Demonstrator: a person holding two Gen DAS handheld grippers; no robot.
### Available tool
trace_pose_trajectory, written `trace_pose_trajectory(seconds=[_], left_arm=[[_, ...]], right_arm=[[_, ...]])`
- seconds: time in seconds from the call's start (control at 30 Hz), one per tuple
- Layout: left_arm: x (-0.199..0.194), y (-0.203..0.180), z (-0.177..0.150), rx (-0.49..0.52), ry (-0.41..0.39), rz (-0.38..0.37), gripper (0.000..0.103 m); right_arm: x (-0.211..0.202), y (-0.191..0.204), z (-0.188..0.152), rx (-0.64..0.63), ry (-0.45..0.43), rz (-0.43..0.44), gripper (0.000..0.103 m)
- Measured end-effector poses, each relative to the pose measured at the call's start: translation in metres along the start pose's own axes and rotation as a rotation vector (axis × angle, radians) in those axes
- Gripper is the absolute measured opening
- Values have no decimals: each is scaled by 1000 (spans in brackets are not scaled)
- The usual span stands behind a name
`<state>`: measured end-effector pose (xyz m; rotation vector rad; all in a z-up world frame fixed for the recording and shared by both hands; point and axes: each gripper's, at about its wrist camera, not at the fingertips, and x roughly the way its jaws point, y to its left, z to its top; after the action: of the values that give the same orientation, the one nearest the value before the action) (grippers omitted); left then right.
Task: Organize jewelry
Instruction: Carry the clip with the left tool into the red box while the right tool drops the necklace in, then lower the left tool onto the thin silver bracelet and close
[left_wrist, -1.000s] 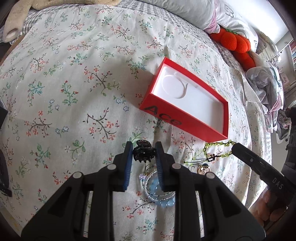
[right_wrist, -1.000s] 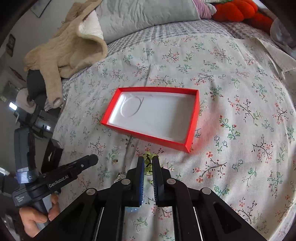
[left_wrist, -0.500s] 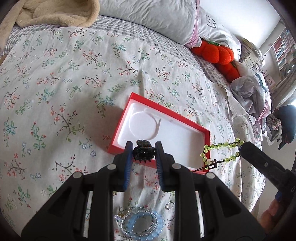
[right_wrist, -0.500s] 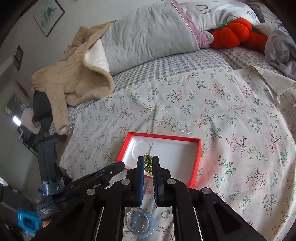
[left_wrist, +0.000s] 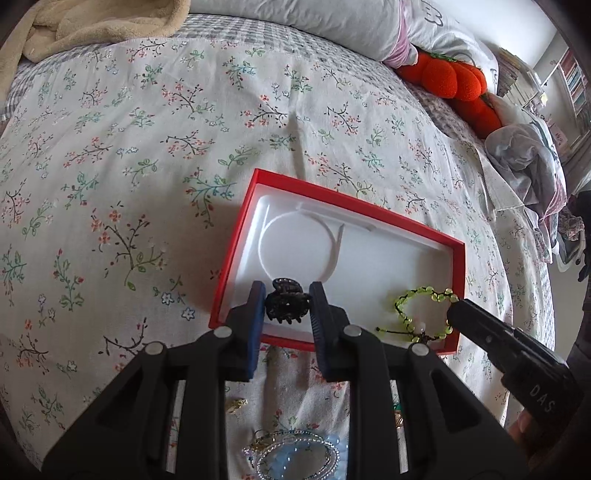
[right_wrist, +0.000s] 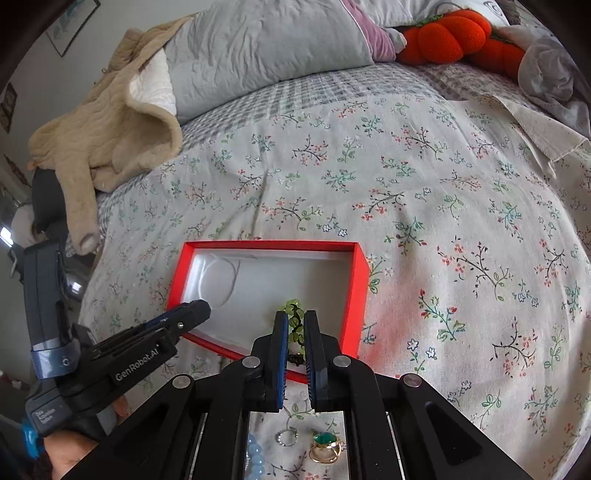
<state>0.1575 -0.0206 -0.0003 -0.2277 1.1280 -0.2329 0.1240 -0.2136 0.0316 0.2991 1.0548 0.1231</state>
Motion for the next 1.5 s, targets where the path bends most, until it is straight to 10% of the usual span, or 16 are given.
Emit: trace_pose_trajectory(seconds=[0.43, 0.6, 0.87, 1.2, 1.5], left_arm=[[-10, -3, -4, 3, 14, -2, 29], [-34, -9, -10, 50, -32, -3, 55], [-56, -3, -37, 133, -21, 85, 78], [-53, 28, -93, 263, 6, 145, 80], [-51, 42, -115, 290, 54, 33, 80]], right_arm=[[5, -13, 3, 18, 28, -23, 11], [-13, -16, 5, 40, 15, 32, 18], [-43, -24, -8, 15, -20, 23, 63], [-46, -31, -58, -156, 23, -53, 67], [-42, -42, -88, -187, 45, -89, 71]])
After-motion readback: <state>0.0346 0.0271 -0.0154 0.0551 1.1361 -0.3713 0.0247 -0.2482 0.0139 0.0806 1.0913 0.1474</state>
